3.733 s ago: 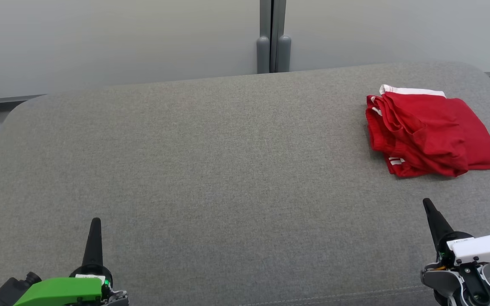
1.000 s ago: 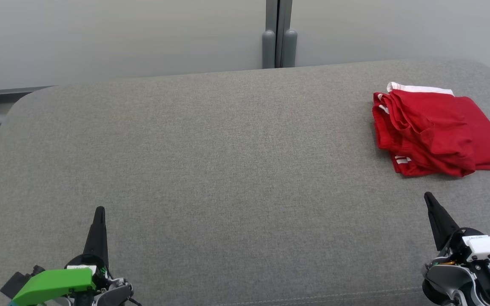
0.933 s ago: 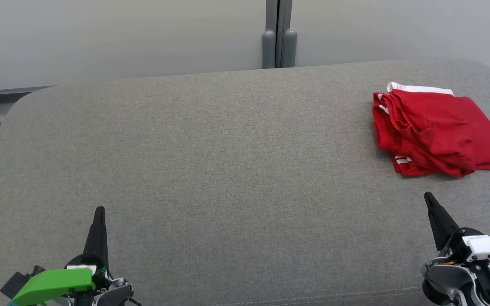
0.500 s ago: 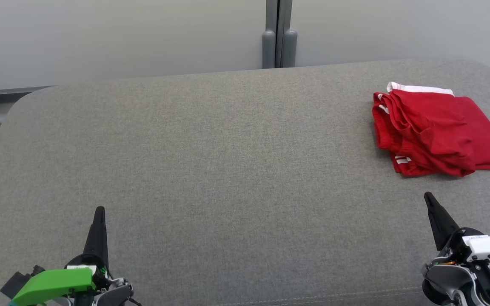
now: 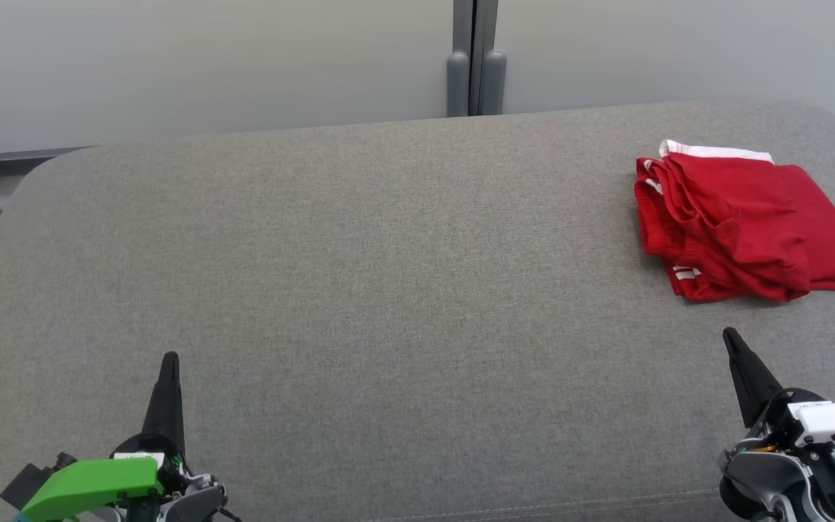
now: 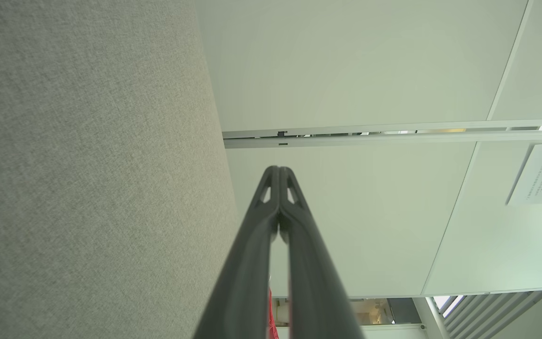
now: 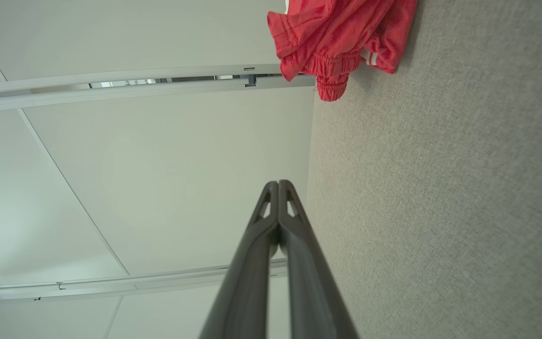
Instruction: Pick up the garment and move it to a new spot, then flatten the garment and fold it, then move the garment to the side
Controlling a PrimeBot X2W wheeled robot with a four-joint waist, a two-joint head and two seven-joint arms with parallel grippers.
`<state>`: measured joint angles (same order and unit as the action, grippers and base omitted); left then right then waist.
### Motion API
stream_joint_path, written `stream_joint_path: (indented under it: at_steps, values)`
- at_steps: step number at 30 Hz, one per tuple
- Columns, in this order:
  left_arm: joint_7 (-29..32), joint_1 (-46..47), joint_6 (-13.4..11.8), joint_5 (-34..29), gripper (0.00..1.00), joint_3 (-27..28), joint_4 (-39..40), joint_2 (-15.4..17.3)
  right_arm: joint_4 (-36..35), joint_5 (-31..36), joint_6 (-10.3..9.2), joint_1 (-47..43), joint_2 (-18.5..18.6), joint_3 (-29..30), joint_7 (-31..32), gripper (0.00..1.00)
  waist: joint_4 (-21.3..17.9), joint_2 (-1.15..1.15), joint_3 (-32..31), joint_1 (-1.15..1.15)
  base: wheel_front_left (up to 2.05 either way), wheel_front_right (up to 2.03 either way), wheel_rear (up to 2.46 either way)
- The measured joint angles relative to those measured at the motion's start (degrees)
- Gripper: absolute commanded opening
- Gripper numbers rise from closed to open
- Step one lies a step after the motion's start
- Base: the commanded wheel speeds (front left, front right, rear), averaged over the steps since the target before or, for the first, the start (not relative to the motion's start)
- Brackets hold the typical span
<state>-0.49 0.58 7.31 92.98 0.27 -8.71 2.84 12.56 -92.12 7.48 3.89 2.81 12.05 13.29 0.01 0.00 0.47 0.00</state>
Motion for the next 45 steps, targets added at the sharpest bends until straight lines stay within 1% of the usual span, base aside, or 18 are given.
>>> stream_joint_path:
  at_steps: [45]
  values:
    - [0.0, 0.0, 0.0, 0.0, 0.00, 0.0, 0.0, 0.0, 0.0, 0.0, 0.00, 0.0, 0.0, 0.0, 0.0, 0.00, 0.0, 0.00, 0.0, 0.00, 0.00, 0.00, 0.00]
